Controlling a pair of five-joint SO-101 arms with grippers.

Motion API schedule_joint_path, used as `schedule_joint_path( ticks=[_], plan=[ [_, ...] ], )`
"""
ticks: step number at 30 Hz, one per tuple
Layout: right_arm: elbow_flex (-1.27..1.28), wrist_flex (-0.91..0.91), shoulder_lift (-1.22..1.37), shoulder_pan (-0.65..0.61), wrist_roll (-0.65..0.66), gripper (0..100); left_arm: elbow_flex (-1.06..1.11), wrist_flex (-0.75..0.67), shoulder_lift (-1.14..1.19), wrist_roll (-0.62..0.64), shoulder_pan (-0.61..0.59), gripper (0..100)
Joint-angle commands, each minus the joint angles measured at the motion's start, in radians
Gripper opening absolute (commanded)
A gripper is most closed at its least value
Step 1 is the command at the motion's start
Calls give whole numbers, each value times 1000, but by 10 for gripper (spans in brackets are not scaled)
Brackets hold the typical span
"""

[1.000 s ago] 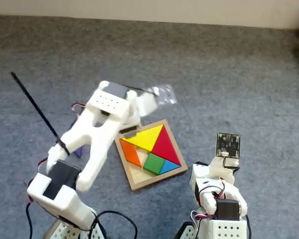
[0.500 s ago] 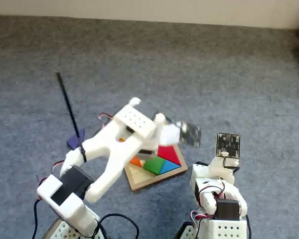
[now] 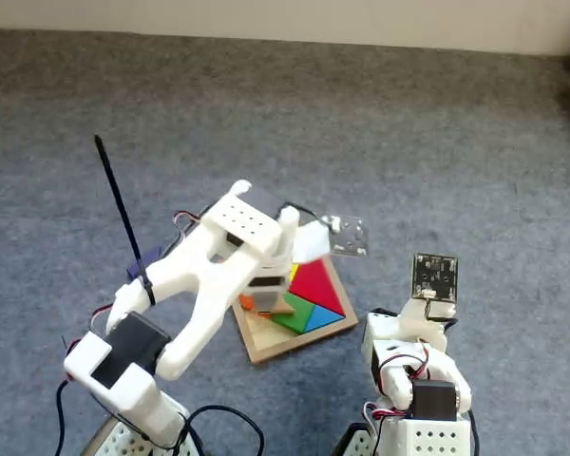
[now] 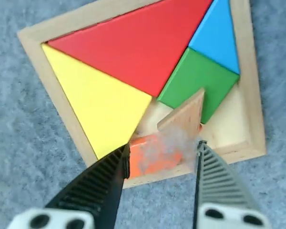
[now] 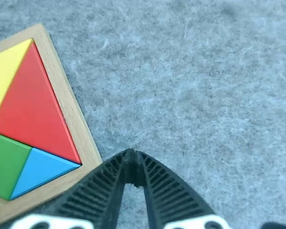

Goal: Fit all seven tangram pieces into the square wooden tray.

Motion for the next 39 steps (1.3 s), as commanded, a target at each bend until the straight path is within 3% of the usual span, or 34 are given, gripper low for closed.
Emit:
schedule_joint_path(
  ticks=[1,9,12,17,21,28,39],
  plan=[
    [140,7,-13,12,-9,5,-51,31,-61,9,-22,228],
    [140,7,-13,12,-9,5,-99,229,-252,12,-25,228],
    [140,7,-13,12,-9,5,-35,239,-338,127,-28,227],
    [140,7,-13,12,-9,5,114,132,-446,410,-76,226],
    [140,7,-13,12,-9,5,255,-15,-513,582,-156,170],
    [140,7,-13,12,-9,5,512,-273,-535,611,-177,116],
    [140,7,-13,12,-9,5,541,-299,-535,700,-168,116]
  ],
)
